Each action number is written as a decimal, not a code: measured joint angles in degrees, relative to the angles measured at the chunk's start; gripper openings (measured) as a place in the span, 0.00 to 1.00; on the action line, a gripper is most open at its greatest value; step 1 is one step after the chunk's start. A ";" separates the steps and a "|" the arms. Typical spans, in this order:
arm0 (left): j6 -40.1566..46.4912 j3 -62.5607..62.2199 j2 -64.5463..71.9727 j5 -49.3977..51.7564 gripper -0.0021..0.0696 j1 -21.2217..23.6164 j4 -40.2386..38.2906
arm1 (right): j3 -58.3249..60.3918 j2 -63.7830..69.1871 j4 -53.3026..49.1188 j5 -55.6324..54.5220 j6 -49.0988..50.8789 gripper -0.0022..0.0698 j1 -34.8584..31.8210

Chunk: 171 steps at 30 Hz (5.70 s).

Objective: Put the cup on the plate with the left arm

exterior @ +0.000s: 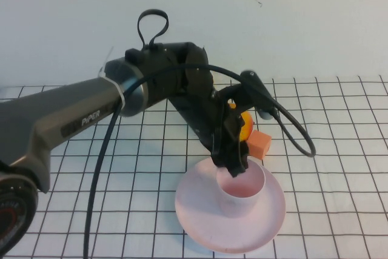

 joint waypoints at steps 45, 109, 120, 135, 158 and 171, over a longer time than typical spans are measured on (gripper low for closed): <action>-24.26 -14.77 -32.56 13.84 0.03 0.00 6.22 | 0.00 0.00 0.00 0.00 0.00 0.03 0.00; -29.14 80.74 -94.32 -51.47 0.03 30.84 -10.66 | 0.00 0.00 0.00 0.00 0.00 0.03 0.00; -27.28 93.74 -111.87 -44.46 0.03 34.20 -9.95 | 0.00 0.00 0.00 0.00 0.00 0.03 0.00; -26.12 93.86 -116.05 -32.78 0.03 34.70 -9.22 | 0.00 0.00 0.00 0.00 0.00 0.03 0.00; -32.82 93.86 -116.05 -33.49 0.03 34.70 9.61 | 0.00 0.00 0.00 0.00 0.00 0.03 0.00; -43.64 93.86 -116.05 -33.28 0.03 34.70 11.99 | 0.00 0.00 0.00 0.00 0.00 0.03 0.00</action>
